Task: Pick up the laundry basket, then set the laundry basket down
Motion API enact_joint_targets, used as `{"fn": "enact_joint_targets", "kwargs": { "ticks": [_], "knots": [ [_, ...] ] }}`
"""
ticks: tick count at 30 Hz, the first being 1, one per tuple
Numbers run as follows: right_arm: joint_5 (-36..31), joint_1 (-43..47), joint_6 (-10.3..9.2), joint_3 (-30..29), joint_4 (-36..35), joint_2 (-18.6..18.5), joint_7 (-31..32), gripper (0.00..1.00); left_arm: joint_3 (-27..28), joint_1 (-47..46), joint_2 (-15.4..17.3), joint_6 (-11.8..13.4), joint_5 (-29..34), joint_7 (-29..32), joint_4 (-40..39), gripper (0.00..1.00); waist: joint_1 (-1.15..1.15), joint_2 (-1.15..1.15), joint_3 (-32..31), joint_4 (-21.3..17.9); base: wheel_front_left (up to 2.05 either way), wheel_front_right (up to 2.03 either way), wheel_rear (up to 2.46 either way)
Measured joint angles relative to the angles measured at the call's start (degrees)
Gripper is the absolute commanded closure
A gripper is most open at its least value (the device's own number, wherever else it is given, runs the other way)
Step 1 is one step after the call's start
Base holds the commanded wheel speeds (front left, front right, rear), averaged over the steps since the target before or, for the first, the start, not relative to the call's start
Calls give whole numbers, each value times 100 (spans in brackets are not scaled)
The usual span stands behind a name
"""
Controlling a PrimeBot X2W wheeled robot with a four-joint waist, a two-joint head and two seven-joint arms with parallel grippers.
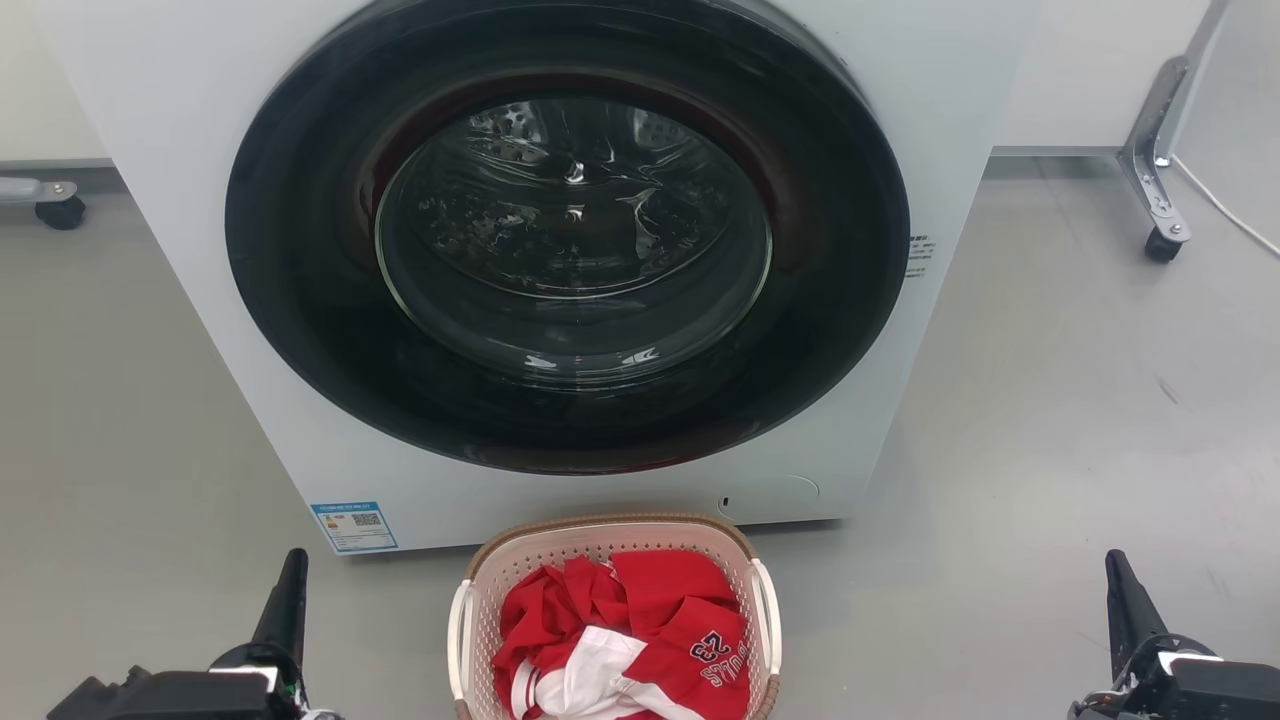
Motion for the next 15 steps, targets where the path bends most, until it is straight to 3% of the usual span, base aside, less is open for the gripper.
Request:
{"fn": "enact_joint_targets", "kwargs": {
  "ticks": [15],
  "knots": [
    [218,-85,35,-51,35,1,48,100,24,-47,-20,-46,-246,53,37,100,0,0,-2,-1,0,0,0]
  ]
}}
